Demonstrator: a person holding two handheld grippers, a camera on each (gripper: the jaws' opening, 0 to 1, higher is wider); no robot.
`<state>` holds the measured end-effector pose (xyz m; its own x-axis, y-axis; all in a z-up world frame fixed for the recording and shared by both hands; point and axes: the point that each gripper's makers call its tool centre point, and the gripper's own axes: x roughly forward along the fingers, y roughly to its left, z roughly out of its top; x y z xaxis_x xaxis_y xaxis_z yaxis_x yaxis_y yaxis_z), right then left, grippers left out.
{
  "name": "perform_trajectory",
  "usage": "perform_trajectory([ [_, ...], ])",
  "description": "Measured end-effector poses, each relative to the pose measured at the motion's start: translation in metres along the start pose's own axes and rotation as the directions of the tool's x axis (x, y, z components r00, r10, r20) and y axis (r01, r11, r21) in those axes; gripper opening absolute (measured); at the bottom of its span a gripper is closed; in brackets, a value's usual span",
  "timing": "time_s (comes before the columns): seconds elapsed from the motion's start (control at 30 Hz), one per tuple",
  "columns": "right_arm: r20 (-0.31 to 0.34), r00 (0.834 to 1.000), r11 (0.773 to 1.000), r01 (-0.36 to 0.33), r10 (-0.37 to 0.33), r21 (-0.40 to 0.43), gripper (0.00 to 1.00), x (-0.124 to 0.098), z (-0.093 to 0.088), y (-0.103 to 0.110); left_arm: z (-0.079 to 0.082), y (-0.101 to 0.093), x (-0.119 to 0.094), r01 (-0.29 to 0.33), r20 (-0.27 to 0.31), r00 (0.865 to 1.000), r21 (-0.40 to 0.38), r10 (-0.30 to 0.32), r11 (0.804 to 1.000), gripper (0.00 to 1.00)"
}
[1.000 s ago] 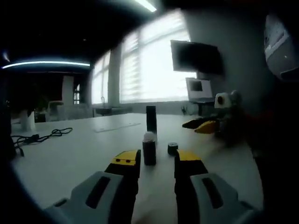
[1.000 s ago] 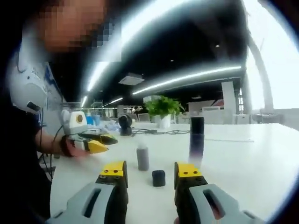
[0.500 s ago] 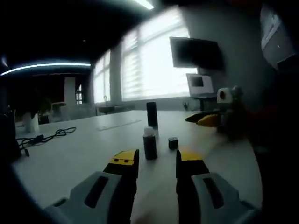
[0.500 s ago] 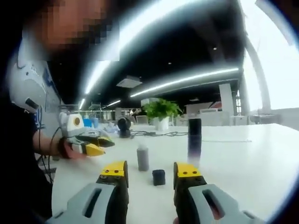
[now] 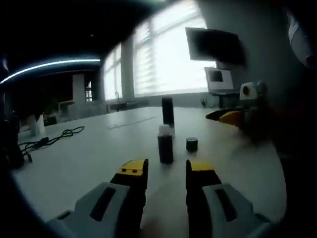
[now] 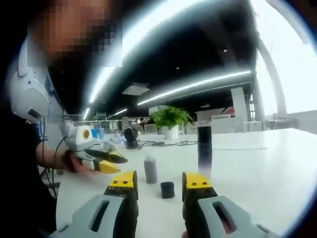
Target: Pick up cosmetic bottle twist off cap place on table pick up cap screw tight cap place on table
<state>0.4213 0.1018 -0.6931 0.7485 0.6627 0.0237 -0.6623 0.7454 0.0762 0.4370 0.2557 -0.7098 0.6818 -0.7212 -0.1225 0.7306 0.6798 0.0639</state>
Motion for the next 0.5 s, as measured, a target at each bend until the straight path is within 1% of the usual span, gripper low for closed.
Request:
perform_trajectory([
  [0.03,0.001,1.0,1.0,0.001,-0.001,0.002,0.29,0.0,0.0,0.0,0.002,-0.001,0.002,0.013,0.003,1.0,-0.01,-0.013,1.0,0.22],
  [0.1,0.001,1.0,1.0,0.003,-0.003,0.004,0.29,0.0,0.0,-0.001,0.005,0.0,0.008,0.029,0.019,0.999,-0.07,-0.028,0.997,0.22],
  [0.13,0.001,1.0,1.0,0.003,-0.003,0.004,0.29,0.0,0.0,-0.001,0.007,-0.001,0.012,0.05,0.018,0.999,-0.095,-0.049,0.994,0.22],
  [0.17,0.0,1.0,1.0,0.003,-0.003,0.005,0.29,0.0,0.0,-0.001,0.007,-0.002,0.014,0.066,0.017,0.998,-0.112,-0.065,0.991,0.22],
  [0.2,0.0,1.0,1.0,0.002,-0.002,0.005,0.29,0.0,0.0,0.0,0.008,-0.001,0.017,0.07,0.027,0.997,-0.121,-0.067,0.99,0.22],
  [0.33,-0.002,1.0,1.0,0.005,-0.005,0.007,0.29,0.0,-0.001,-0.001,0.014,-0.003,0.022,0.081,0.063,0.995,-0.105,-0.075,0.991,0.21],
  [0.37,-0.003,1.0,1.0,0.007,-0.007,0.007,0.29,0.0,-0.001,-0.001,0.014,-0.004,0.024,0.085,0.059,0.995,-0.093,-0.08,0.992,0.22],
  [0.4,-0.004,1.0,1.0,0.009,-0.009,0.008,0.29,0.0,-0.002,-0.002,0.015,-0.005,0.026,0.096,0.06,0.994,-0.1,-0.09,0.99,0.22],
  [0.43,-0.004,1.0,1.0,0.01,-0.01,0.008,0.29,0.001,-0.002,-0.002,0.015,-0.005,0.029,0.097,0.062,0.994,-0.127,-0.089,0.987,0.23],
  [0.5,-0.004,1.0,1.0,0.009,-0.009,0.01,0.29,0.001,-0.002,-0.002,0.014,-0.006,0.033,0.1,0.052,0.994,-0.112,-0.095,0.989,0.22],
])
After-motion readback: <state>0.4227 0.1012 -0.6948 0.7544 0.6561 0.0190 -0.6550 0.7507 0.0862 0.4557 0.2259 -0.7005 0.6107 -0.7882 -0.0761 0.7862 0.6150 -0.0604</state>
